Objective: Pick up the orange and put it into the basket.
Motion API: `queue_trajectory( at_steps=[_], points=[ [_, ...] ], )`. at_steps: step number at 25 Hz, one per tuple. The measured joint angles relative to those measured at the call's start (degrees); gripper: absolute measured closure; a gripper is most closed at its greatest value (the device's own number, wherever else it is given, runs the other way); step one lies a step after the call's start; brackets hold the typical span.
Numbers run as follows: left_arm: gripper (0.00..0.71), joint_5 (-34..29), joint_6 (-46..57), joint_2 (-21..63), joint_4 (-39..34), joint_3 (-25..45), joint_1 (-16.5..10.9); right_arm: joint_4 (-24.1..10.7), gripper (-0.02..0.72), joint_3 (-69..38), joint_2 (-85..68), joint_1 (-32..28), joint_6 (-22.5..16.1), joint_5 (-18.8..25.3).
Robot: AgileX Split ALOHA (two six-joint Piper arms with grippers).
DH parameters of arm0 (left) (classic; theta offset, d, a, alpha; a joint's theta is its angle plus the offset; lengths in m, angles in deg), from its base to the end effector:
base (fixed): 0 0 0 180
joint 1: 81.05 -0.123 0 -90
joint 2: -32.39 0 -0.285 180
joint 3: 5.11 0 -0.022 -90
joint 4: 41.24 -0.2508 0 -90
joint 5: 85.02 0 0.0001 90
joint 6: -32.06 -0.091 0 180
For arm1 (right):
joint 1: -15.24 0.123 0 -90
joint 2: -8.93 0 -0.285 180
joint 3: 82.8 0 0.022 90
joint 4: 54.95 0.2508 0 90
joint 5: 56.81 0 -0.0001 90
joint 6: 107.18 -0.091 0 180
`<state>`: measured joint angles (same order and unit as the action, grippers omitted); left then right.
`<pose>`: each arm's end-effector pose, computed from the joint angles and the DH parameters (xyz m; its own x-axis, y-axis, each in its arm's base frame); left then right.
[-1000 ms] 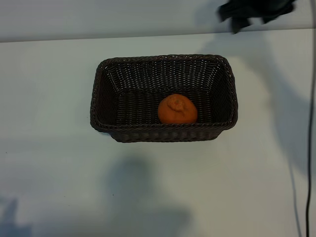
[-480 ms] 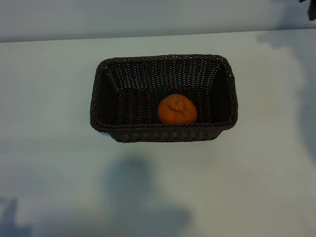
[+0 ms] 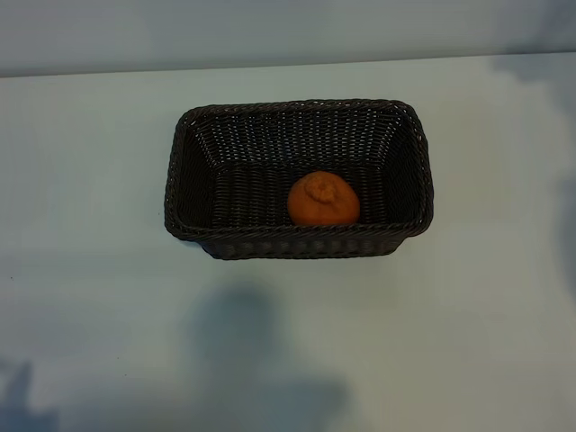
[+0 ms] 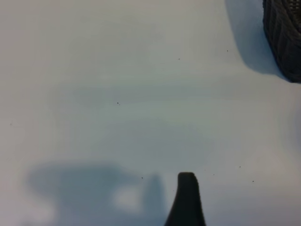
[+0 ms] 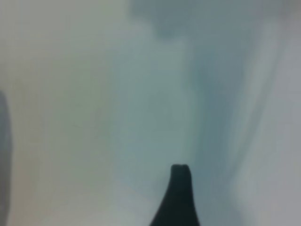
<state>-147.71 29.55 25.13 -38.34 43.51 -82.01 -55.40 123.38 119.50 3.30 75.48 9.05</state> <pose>-0.0075 -0.0042 0.2744 -0.4771 0.0126 -0.8787 0.0326 0.9995 -0.0034 0.3840 -0.0819 0.3572 -0.8588 0.1309 -0.4953 0.1680 0.9853 -0.0308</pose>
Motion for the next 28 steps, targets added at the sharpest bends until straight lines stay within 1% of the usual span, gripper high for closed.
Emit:
queue_trajectory(
  at_steps=[4, 7, 21, 22, 23, 25, 28],
  points=[
    [0.121, 0.0, 0.0, 0.0, 0.0, 0.0, 0.0, 0.4, 0.106, 0.0, -4.4, -0.9, 0.0, 3.9],
    [0.121, 0.0, 0.0, 0.0, 0.0, 0.0, 0.0, 0.4, 0.106, 0.0, -8.0, -0.9, 0.0, 5.2],
    [0.122, 0.0, 0.0, 0.0, 0.0, 0.0, 0.0, 0.4, 0.108, 0.0, -27.6, -1.0, 0.2, 5.2],
    [0.122, 0.0, 0.0, 0.0, 0.0, 0.0, 0.0, 0.8, 0.108, -0.1, -29.3, -1.0, 0.0, 5.1],
    [0.122, 0.0, 0.0, 0.0, 0.0, 0.0, 0.0, 0.4, 0.108, -0.5, -30.7, -1.0, -0.1, 5.0],
    [0.122, 0.0, 0.0, 0.0, 0.0, 0.0, 0.0, 1.1, 0.108, -2.5, -34.4, -1.0, -0.1, 4.8],
    [0.122, 0.0, 0.0, 0.0, 0.0, 0.0, 0.0, 0.8, 0.108, -6.9, -39.7, -1.0, -0.1, 4.7]
  ],
)
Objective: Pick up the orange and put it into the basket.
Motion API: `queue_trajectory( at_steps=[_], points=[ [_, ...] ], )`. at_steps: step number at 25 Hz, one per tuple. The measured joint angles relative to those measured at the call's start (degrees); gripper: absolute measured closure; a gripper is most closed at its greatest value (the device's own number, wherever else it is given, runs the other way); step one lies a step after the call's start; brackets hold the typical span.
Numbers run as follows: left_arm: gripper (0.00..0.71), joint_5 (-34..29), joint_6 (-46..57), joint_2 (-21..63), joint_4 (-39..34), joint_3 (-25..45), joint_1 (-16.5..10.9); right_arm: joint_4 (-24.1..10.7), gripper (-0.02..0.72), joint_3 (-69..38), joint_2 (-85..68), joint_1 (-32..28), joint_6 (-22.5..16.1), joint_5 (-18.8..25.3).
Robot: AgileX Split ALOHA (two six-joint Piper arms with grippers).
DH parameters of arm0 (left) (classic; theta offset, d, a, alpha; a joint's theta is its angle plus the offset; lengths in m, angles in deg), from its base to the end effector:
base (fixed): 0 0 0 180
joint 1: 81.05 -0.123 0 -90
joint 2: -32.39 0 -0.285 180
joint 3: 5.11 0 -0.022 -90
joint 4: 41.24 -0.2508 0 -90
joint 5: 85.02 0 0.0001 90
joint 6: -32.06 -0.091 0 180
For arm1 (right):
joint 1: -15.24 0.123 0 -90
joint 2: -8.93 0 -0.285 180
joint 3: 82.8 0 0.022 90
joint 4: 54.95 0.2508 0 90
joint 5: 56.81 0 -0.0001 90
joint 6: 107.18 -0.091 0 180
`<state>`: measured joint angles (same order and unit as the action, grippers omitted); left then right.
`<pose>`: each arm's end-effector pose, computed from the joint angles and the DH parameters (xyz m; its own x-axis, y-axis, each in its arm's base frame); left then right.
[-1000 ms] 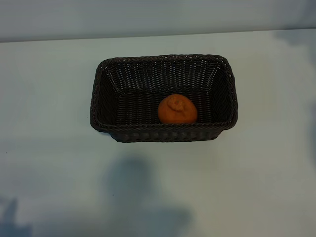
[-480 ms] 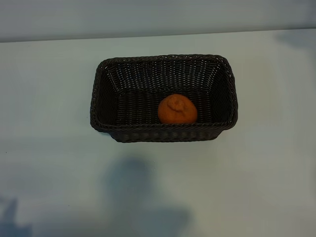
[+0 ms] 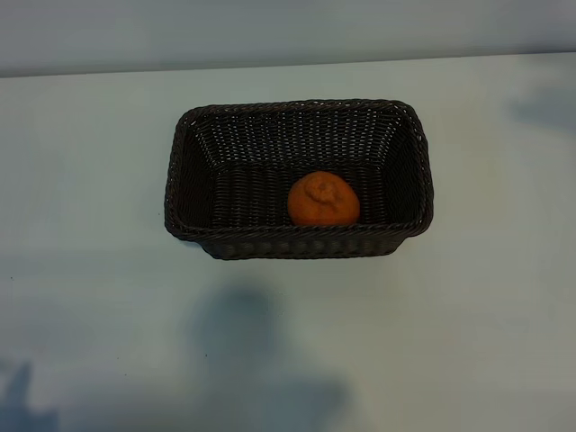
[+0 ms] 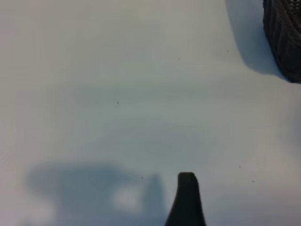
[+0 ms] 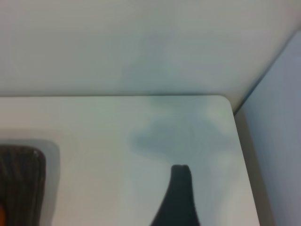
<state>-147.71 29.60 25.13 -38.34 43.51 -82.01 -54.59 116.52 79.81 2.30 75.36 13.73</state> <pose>-0.0075 -0.0042 0.2744 -0.4772 0.0117 -0.8787 0.0322 0.9995 -0.0042 0.1623 -0.0367 0.5170 -0.5267 0.0777 -0.8465 0.1970 0.9799 -0.0326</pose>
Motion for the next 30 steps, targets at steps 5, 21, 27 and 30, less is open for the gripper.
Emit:
queue_trajectory(
  at_steps=[5, 21, 27, 30],
  points=[
    [0.122, 0.0, 0.1, 0.0, 0.0, 0.0, 0.0, 0.1, 0.108, -9.0, -10.0, 0.0, 0.0, 0.0],
    [0.122, 0.0, 0.1, 0.0, 0.0, 0.0, 0.0, 1.1, 0.108, -33.1, -30.8, 0.0, 0.1, -0.1],
    [0.122, 0.0, 0.1, 0.0, 0.0, 0.0, 0.0, 0.8, 0.108, -42.5, -37.2, 0.0, 0.0, -0.1],
    [0.122, 0.0, 0.1, 0.0, 0.0, 0.0, 0.0, 0.9, 0.108, -46.7, -40.5, 0.0, 0.0, -0.1]
  ],
)
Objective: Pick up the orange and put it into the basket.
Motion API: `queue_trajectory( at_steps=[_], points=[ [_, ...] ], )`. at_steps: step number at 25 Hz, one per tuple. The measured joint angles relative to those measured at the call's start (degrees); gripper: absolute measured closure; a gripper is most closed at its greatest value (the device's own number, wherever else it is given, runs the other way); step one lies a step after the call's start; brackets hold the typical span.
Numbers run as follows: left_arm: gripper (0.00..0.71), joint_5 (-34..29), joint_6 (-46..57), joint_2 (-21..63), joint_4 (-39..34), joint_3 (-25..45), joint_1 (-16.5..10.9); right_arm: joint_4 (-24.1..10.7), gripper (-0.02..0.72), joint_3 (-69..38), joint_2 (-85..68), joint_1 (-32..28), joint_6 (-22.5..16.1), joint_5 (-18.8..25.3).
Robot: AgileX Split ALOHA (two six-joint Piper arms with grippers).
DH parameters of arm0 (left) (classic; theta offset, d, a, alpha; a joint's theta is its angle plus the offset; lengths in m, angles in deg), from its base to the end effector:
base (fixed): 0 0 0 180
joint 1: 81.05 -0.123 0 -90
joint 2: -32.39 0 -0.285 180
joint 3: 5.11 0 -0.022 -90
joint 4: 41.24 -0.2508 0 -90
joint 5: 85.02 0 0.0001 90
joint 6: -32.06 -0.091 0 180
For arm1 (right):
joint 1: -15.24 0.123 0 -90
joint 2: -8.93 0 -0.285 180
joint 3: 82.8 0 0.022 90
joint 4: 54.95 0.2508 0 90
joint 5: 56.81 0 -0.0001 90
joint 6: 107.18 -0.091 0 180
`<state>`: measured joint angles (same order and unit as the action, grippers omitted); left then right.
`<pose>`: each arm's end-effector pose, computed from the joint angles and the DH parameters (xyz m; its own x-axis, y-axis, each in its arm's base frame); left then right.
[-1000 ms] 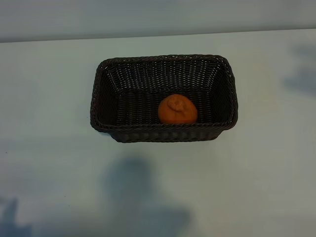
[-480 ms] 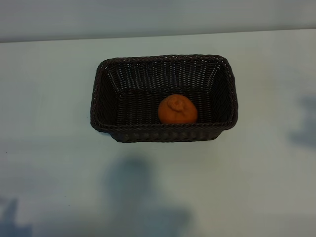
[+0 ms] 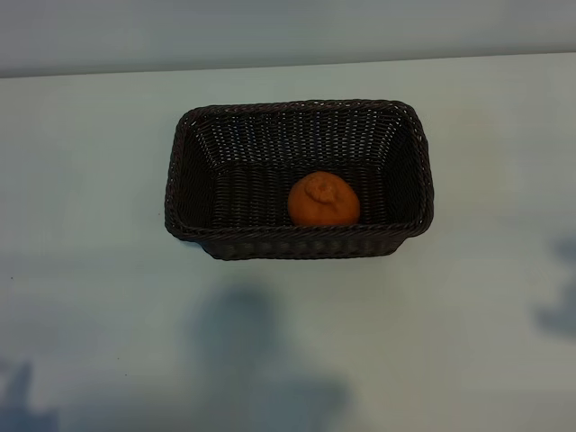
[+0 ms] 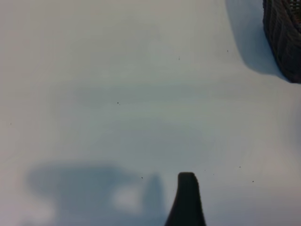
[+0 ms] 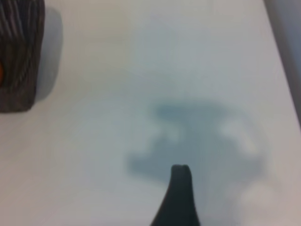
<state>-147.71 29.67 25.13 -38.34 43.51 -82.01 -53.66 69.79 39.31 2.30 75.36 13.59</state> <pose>-0.0075 -0.0042 0.2744 -0.4772 0.0105 -0.8787 0.0316 0.9995 -0.0052 0.0258 -0.0040 0.3631 -0.6097 0.1024 -0.7860 0.1853 0.9825 -0.0158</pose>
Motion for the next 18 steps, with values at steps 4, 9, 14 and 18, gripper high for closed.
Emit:
queue_trajectory(
  at_steps=[4, 9, 14, 18],
  points=[
    [0.122, 0.0, 0.0, 0.0, 0.0, 0.0, 0.0, -0.1, 0.108, -4.1, -5.6, 0.0, -0.2, -0.9],
    [0.122, 0.0, 0.0, 0.0, 0.0, 0.0, 0.0, -0.1, 0.108, -8.4, -13.2, 0.0, -1.1, -6.1],
    [0.122, 0.0, -0.2, 0.0, 0.0, 0.0, 0.0, 0.0, 0.114, -10.8, -20.0, 0.0, -1.7, -6.6],
    [0.122, 0.0, -0.2, 0.0, 0.0, 0.0, 0.0, 0.0, 0.138, -12.7, -23.1, 0.0, -1.8, -6.9]
  ],
)
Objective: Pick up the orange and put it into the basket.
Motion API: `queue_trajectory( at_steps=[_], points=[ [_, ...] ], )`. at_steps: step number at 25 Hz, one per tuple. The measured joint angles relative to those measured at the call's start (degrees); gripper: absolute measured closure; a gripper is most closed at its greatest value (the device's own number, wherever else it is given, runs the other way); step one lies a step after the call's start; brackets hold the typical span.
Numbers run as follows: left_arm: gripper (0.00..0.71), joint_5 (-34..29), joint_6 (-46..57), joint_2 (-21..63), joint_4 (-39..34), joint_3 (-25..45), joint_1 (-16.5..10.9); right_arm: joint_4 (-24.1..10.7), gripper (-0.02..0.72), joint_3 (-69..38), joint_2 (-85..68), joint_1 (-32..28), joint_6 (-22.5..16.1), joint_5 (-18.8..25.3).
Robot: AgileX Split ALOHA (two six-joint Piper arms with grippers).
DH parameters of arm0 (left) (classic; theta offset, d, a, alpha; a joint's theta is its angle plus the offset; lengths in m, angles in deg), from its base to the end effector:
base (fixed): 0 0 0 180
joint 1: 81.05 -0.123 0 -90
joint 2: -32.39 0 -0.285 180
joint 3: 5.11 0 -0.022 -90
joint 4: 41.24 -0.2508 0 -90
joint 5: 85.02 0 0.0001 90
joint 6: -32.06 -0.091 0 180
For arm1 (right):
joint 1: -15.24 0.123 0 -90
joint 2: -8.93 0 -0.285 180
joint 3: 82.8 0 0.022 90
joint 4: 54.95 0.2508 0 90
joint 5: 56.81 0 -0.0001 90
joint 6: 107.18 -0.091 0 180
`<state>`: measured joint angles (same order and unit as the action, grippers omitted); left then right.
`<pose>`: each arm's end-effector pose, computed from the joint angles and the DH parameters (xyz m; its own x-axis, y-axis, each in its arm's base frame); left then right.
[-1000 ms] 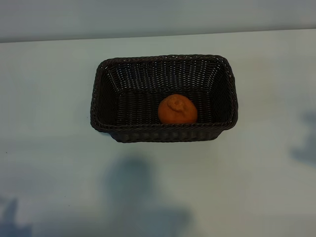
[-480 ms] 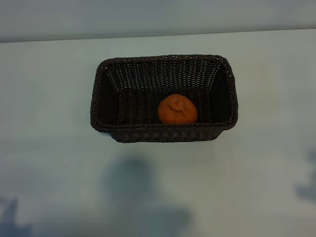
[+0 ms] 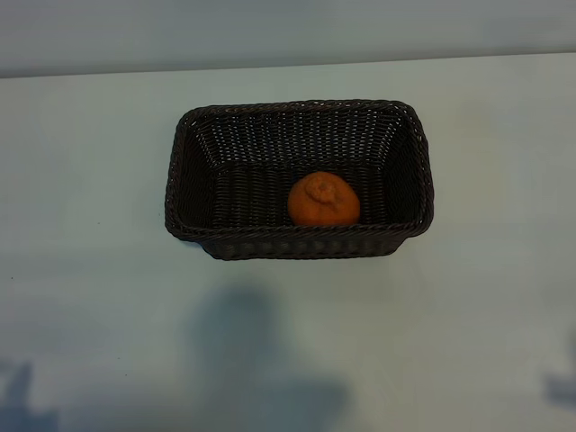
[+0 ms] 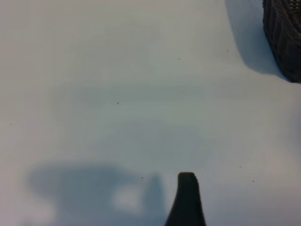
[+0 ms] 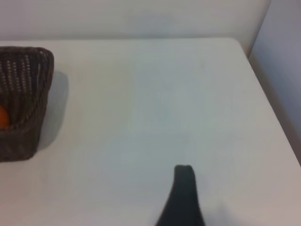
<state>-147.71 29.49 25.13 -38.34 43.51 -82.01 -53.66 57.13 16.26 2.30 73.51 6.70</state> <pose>-0.0075 -0.0042 0.2744 -0.4771 0.0136 -0.8787 0.0331 0.9994 -0.0025 -0.0269 0.0081 0.3128 -0.3482 0.0779 -0.9342 0.2048 0.9788 0.0053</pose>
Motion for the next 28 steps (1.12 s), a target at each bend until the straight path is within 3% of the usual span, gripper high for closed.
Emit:
queue_trajectory(
  at_steps=[11, 21, 28],
  points=[
    [0.122, 0.0, 0.1, 0.0, 0.0, 0.0, 0.0, -0.6, 0.17, -6.9, 0.0, 0.4, 0.2, 3.0],
    [0.122, 0.0, 0.1, 0.0, 0.0, 0.0, 0.0, -0.2, 0.17, -9.2, 0.0, 0.4, 0.2, -1.4],
    [0.122, 0.0, 0.1, 0.0, 0.0, 0.0, 0.0, 0.0, 0.171, -9.2, 0.0, 0.4, 0.0, -2.1]
  ],
)
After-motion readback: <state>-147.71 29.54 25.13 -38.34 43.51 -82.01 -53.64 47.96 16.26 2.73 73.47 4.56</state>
